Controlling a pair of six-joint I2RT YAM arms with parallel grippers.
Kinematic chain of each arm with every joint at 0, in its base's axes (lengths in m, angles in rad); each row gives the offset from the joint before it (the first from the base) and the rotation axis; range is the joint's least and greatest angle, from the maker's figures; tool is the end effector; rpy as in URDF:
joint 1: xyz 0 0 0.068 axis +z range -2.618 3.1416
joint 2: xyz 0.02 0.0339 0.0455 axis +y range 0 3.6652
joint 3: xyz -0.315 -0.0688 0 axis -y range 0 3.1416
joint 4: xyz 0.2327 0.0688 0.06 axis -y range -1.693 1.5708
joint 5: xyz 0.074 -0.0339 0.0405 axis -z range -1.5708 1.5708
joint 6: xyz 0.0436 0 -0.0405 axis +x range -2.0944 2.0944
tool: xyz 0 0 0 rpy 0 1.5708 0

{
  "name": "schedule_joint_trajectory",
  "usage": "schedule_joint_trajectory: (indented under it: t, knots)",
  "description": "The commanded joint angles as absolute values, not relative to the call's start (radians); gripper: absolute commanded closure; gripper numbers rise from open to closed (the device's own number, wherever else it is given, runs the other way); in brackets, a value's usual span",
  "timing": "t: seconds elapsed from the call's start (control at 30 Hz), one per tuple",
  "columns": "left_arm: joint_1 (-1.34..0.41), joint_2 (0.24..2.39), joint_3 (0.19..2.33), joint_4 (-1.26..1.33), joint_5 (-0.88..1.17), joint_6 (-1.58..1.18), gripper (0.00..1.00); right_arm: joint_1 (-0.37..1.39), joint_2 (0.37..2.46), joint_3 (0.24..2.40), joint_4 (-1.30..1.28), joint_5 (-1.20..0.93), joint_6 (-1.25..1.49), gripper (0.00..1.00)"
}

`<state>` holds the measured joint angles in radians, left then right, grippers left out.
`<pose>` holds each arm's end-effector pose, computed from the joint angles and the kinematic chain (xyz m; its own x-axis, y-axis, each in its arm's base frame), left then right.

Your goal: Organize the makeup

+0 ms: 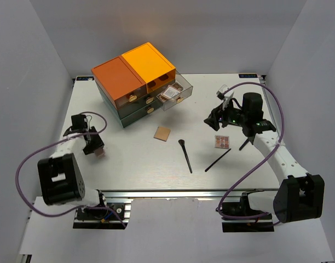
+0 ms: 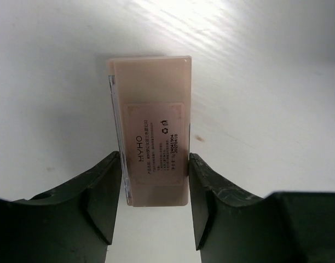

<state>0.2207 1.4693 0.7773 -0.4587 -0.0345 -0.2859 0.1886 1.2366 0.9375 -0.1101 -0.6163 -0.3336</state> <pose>0.2470 0.0570 0.2172 -0.7892 -0.4659 -0.4002 -0.4743 0.8763 -0.0848 0.2480 0.0730 0.3562 -0.1486 -0.3004 -0.9422 -0.7647 0.6390 -0.0831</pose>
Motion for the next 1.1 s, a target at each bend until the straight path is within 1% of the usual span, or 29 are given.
schedule_joint_trajectory:
  t: [0.0, 0.03, 0.07, 0.13, 0.17, 0.2, 0.23, 0.27, 0.3, 0.4, 0.43, 0.5, 0.53, 0.57, 0.6, 0.63, 0.67, 0.7, 0.73, 0.77, 0.8, 0.83, 0.87, 0.9, 0.97, 1.0, 1.07]
  knots:
    - [0.212, 1.287, 0.819, -0.497, 0.142, -0.347, 0.97, 0.176, 1.213, 0.937, -0.100, -0.600, -0.337, 0.28]
    - [0.180, 1.254, 0.825, -0.497, 0.164, -0.388, 0.98, 0.175, 1.215, 0.939, -0.104, -0.600, -0.339, 0.30]
    - [0.161, 1.165, 0.825, -0.482, 0.179, -0.417, 0.99, 0.170, 1.218, 0.945, -0.110, -0.607, -0.341, 0.37]
    - [0.146, 1.068, 0.827, -0.416, 0.218, -0.500, 1.00, 0.163, 1.226, 0.954, -0.121, -0.618, -0.345, 0.51]
    - [0.146, 1.028, 0.837, -0.408, 0.222, -0.517, 1.00, 0.160, 1.230, 0.963, -0.133, -0.626, -0.347, 0.59]
    - [0.144, 0.970, 0.856, -0.405, 0.230, -0.526, 1.00, 0.155, 1.236, 0.968, -0.138, -0.627, -0.347, 0.77]
    - [0.144, 0.950, 0.902, -0.411, 0.254, -0.526, 1.00, 0.152, 1.239, 0.971, -0.141, -0.629, -0.347, 0.92]
    - [0.143, 0.934, 0.926, -0.413, 0.274, -0.526, 1.00, 0.150, 1.239, 0.971, -0.141, -0.626, -0.347, 0.92]
    - [0.143, 0.914, 0.949, -0.405, 0.299, -0.526, 1.00, 0.146, 1.241, 0.968, -0.138, -0.623, -0.344, 1.00]
    - [0.118, 0.922, 1.037, -0.335, 0.388, -0.543, 1.00, 0.138, 1.241, 0.959, -0.121, -0.591, -0.327, 1.00]
    - [0.083, 0.942, 1.061, -0.309, 0.420, -0.557, 1.00, 0.135, 1.244, 0.954, -0.117, -0.574, -0.302, 1.00]
    - [0.013, 1.001, 1.162, -0.266, 0.411, -0.561, 1.00, 0.121, 1.256, 0.951, -0.101, -0.520, -0.266, 1.00]
    - [-0.108, 1.093, 1.213, -0.268, 0.370, -0.533, 1.00, 0.115, 1.262, 0.951, -0.100, -0.506, -0.229, 1.00]
    - [-0.164, 1.147, 1.339, -0.284, 0.344, -0.506, 1.00, 0.107, 1.267, 0.953, -0.098, -0.493, -0.219, 1.00]
    - [-0.266, 1.204, 1.409, -0.334, 0.319, -0.444, 1.00, 0.095, 1.276, 0.957, -0.106, -0.488, -0.213, 0.99]
    - [-0.309, 1.318, 1.480, -0.363, 0.293, -0.411, 1.00, 0.091, 1.281, 0.960, -0.112, -0.486, -0.209, 0.97]
    - [-0.348, 1.372, 1.606, -0.415, 0.249, -0.378, 1.00, 0.081, 1.285, 0.963, -0.120, -0.485, -0.207, 0.93]
    - [-0.403, 1.426, 1.664, -0.438, 0.230, -0.318, 1.00, 0.077, 1.284, 0.963, -0.126, -0.485, -0.207, 0.91]
    - [-0.422, 1.522, 1.718, -0.460, 0.212, -0.292, 1.00, 0.075, 1.284, 0.960, -0.133, -0.485, -0.207, 0.89]
    - [-0.442, 1.569, 1.768, -0.480, 0.177, -0.266, 1.00, 0.066, 1.278, 0.956, -0.136, -0.486, -0.209, 0.86]
    - [-0.472, 1.613, 1.864, -0.521, 0.157, -0.218, 0.98, 0.061, 1.273, 0.951, -0.138, -0.488, -0.207, 0.84]
    - [-0.486, 1.658, 1.911, -0.544, 0.138, -0.198, 0.96, 0.060, 1.269, 0.939, -0.138, -0.489, -0.207, 0.84]
    - [-0.501, 1.733, 1.955, -0.583, 0.096, -0.175, 0.92, 0.052, 1.256, 0.931, -0.138, -0.489, -0.209, 0.82]
    - [-0.526, 1.767, 2.026, -0.598, 0.071, -0.131, 0.91, 0.049, 1.252, 0.925, -0.140, -0.489, -0.210, 0.81]
    - [-0.541, 1.851, 2.077, -0.636, 0.023, -0.098, 0.89, 0.041, 1.238, 0.904, -0.140, -0.489, -0.212, 0.80]
    - [-0.549, 1.874, 2.104, -0.643, -0.045, -0.075, 0.88, 0.038, 1.235, 0.897, -0.141, -0.491, -0.216, 0.79]
    - [-0.551, 1.919, 2.115, -0.644, -0.096, -0.060, 0.85, 0.035, 1.230, 0.884, -0.147, -0.494, -0.227, 0.78]
